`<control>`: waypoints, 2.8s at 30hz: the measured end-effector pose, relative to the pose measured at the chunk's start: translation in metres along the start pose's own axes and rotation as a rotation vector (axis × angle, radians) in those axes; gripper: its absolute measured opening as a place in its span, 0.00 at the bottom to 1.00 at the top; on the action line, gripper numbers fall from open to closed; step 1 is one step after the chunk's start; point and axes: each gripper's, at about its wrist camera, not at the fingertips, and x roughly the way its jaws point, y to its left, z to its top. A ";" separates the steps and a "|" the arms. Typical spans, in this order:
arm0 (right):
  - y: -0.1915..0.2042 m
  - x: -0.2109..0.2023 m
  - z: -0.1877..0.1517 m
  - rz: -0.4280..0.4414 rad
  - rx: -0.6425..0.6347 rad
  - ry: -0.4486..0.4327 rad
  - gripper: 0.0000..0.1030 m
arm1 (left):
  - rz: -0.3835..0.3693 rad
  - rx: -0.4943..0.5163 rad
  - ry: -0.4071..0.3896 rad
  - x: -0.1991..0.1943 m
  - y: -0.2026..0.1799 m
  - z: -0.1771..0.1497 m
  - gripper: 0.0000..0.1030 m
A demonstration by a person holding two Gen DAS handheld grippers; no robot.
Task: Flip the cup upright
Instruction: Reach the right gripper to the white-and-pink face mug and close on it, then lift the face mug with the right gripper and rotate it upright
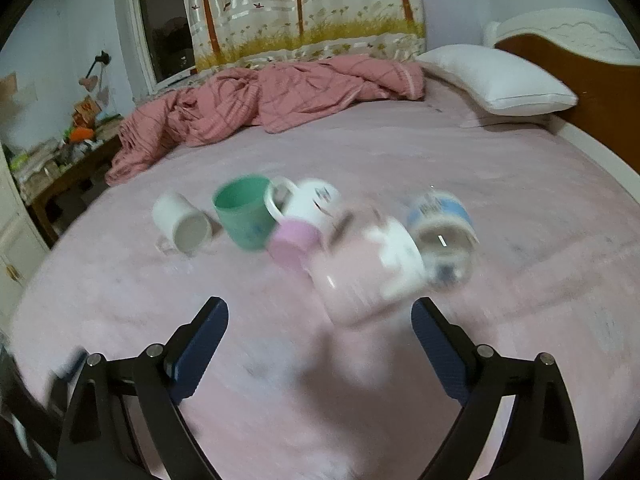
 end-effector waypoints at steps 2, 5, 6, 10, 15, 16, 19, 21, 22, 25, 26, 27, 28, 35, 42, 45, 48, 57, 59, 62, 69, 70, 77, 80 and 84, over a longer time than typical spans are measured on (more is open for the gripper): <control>0.004 0.006 0.025 0.036 0.017 0.034 0.91 | -0.002 -0.004 0.006 0.001 0.000 0.000 1.00; 0.009 0.031 0.059 0.064 0.057 0.166 0.85 | -0.002 -0.004 0.018 0.001 0.000 0.001 1.00; 0.012 0.045 0.067 0.056 0.058 0.222 0.84 | -0.001 -0.002 0.024 0.002 -0.001 0.000 1.00; 0.022 0.099 0.087 0.001 0.043 0.378 0.83 | -0.005 -0.006 0.044 0.004 0.000 0.001 1.00; 0.010 0.153 0.085 -0.034 0.135 0.480 0.71 | -0.011 -0.039 0.068 0.007 0.007 0.002 1.00; 0.010 0.156 0.087 -0.045 0.135 0.474 0.71 | -0.013 -0.044 0.072 0.007 0.008 0.002 1.00; 0.010 0.165 0.089 -0.114 0.099 0.462 0.71 | -0.017 -0.051 0.081 0.007 0.008 0.001 1.00; 0.010 0.177 0.085 -0.180 0.085 0.506 0.71 | -0.015 -0.051 0.087 0.006 0.008 0.001 1.00; 0.011 0.181 0.083 -0.216 0.073 0.523 0.71 | -0.014 -0.050 0.088 0.007 0.008 0.002 1.00; 0.010 0.194 0.075 -0.320 0.037 0.547 0.71 | -0.012 -0.046 0.083 0.006 0.007 0.004 1.00; 0.012 0.197 0.074 -0.350 0.024 0.543 0.71 | -0.011 -0.043 0.079 0.006 0.006 0.004 1.00; 0.011 0.198 0.071 -0.384 0.007 0.539 0.71 | -0.010 -0.040 0.078 0.005 0.005 0.004 1.00; 0.010 0.199 0.067 -0.415 -0.010 0.535 0.71 | -0.009 -0.039 0.078 0.005 0.005 0.004 1.00; -0.008 0.178 0.049 -0.461 -0.035 0.434 0.70 | -0.006 -0.036 0.074 0.004 0.006 0.004 1.00; -0.010 0.136 0.065 -0.351 0.005 0.402 0.70 | 0.003 -0.029 0.063 0.004 0.007 0.003 1.00; 0.003 0.104 0.062 -0.302 -0.097 0.359 0.70 | 0.001 -0.032 0.063 0.004 0.007 0.004 1.00; 0.015 0.068 0.056 -0.240 -0.147 0.322 0.70 | 0.001 -0.028 0.056 0.004 0.007 0.004 1.00; 0.012 0.018 0.007 -0.114 -0.074 0.362 0.70 | 0.000 -0.027 0.052 0.004 0.006 0.004 1.00; 0.016 0.013 -0.003 -0.093 -0.058 0.382 0.70 | 0.000 -0.030 0.050 0.003 0.006 0.005 1.00; 0.021 0.011 -0.017 -0.080 -0.069 0.401 0.71 | 0.001 -0.029 0.051 0.002 0.005 0.005 1.00; 0.028 0.020 -0.039 -0.027 -0.062 0.473 0.71 | 0.001 -0.031 0.050 0.002 0.005 0.005 1.00; 0.028 0.024 -0.041 -0.028 -0.061 0.476 0.71 | 0.000 -0.031 0.051 0.001 0.005 0.005 1.00; 0.027 0.030 -0.050 0.004 -0.044 0.470 0.78 | -0.001 -0.031 0.057 -0.002 0.005 0.007 1.00; 0.028 0.019 -0.046 0.022 -0.051 0.421 0.80 | 0.000 -0.030 0.056 -0.001 0.005 0.006 1.00; 0.023 0.002 -0.042 0.019 -0.063 0.350 0.81 | -0.018 -0.023 0.059 -0.001 0.004 0.006 1.00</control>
